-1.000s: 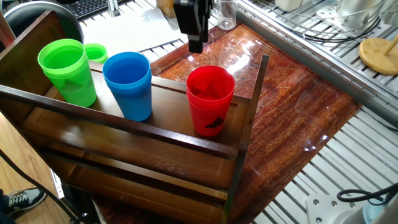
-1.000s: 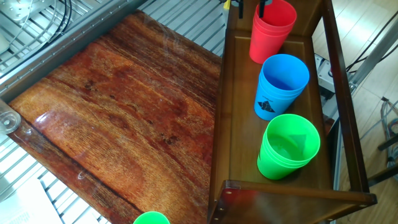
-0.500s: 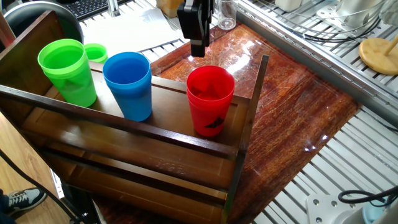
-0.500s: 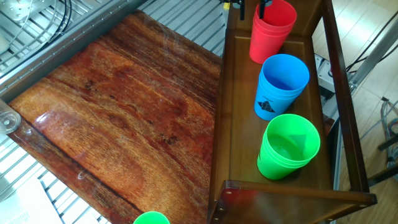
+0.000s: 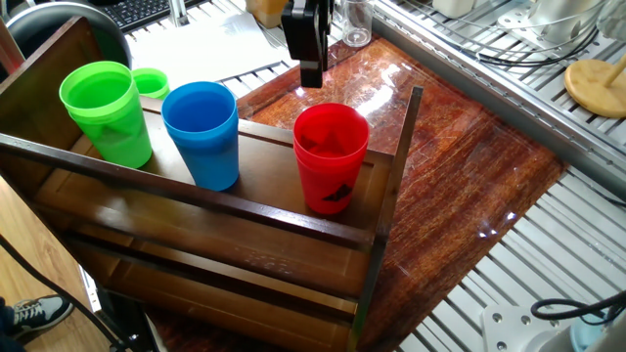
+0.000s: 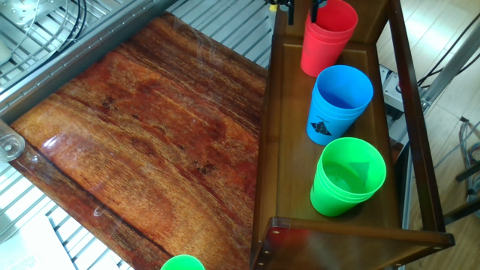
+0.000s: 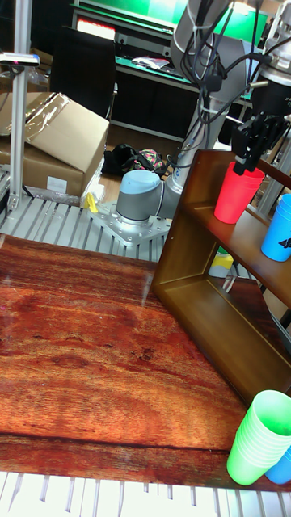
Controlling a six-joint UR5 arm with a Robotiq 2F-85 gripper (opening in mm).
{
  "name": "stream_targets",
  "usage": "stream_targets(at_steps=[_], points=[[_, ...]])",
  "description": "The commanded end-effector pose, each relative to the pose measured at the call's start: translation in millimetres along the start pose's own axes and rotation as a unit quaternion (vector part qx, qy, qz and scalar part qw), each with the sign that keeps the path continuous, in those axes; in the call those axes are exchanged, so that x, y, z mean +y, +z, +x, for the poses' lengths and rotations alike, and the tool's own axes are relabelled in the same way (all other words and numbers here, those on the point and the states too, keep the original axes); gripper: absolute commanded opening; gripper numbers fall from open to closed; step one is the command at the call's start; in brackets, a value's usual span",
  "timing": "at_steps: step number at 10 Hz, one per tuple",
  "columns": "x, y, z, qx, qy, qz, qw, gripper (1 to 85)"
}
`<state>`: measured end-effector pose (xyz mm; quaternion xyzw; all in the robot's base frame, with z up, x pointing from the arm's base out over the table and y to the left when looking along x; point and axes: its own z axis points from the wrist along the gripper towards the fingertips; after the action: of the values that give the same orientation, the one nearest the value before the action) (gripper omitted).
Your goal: Take the cups off the shelf and stack them together
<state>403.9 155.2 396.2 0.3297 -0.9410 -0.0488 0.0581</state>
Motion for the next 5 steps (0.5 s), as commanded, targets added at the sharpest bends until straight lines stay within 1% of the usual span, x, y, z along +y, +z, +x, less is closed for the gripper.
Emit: stream_targets(at_steps=[1,2,3,5], points=[[3.5,-0.9,0.0,-0.002,-0.006,-0.001,1.0,33.0],[8.6,0.4,4.0,-0.001,-0.005,0.001,1.0,33.0],[12.2,2.1,6.8,-0.004,-0.005,0.003,1.0,33.0],[17.7,4.7,8.2,-0.009,-0.009,0.0,0.9999,33.0]])
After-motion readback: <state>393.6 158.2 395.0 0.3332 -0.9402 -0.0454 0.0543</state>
